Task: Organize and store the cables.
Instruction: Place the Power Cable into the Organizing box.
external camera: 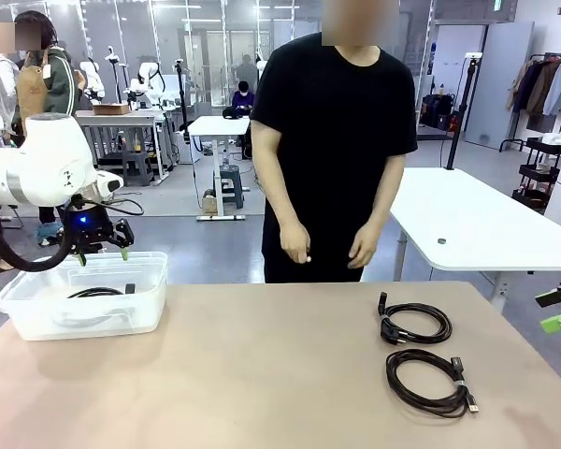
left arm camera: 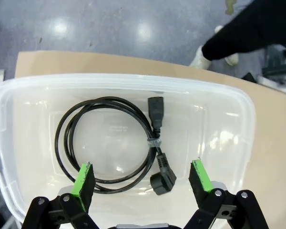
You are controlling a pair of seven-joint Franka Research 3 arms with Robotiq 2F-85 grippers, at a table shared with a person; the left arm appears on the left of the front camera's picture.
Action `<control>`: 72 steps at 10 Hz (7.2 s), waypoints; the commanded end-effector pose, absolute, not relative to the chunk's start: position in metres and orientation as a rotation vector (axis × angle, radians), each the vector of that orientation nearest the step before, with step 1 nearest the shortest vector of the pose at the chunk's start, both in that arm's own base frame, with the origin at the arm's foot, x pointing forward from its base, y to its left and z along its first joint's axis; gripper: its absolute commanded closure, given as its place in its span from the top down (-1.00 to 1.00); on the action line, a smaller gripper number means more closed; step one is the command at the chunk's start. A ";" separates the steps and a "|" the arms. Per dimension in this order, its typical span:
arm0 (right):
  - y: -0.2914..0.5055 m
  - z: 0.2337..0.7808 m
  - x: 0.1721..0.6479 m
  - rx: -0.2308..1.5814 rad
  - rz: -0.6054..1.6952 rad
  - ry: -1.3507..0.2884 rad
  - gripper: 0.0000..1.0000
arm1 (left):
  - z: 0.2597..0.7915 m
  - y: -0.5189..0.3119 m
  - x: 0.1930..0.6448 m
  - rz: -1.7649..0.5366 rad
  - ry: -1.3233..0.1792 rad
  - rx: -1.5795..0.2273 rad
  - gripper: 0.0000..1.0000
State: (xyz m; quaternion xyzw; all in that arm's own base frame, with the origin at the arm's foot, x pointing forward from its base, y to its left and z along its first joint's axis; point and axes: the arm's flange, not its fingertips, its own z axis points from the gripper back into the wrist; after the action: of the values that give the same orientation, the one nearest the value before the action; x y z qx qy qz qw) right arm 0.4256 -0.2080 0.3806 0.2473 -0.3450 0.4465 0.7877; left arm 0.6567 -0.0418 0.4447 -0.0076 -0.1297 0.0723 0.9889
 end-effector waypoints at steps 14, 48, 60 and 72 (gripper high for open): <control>-0.206 0.383 0.428 0.528 0.944 -0.724 1.00 | 0.443 0.115 0.388 -0.729 -0.546 -0.263 1.00; 0.103 0.304 0.645 0.087 0.163 -0.096 1.00 | 0.444 0.116 0.379 -0.686 -0.550 -0.235 1.00; 0.109 0.303 0.635 0.032 0.176 -0.122 -1.00 | 0.444 0.116 0.379 -0.686 -0.550 -0.235 1.00; 0.103 0.304 0.641 0.059 0.212 -0.110 -0.65 | 0.444 0.116 0.379 -0.686 -0.550 -0.235 1.00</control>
State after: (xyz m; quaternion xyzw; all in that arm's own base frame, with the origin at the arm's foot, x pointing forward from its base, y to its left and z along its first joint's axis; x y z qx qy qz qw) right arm 0.6413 0.1030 0.3035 0.0294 -0.0549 0.1057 0.9924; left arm 0.3808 0.1164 0.4435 -0.1092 -0.2634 -0.3325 0.8990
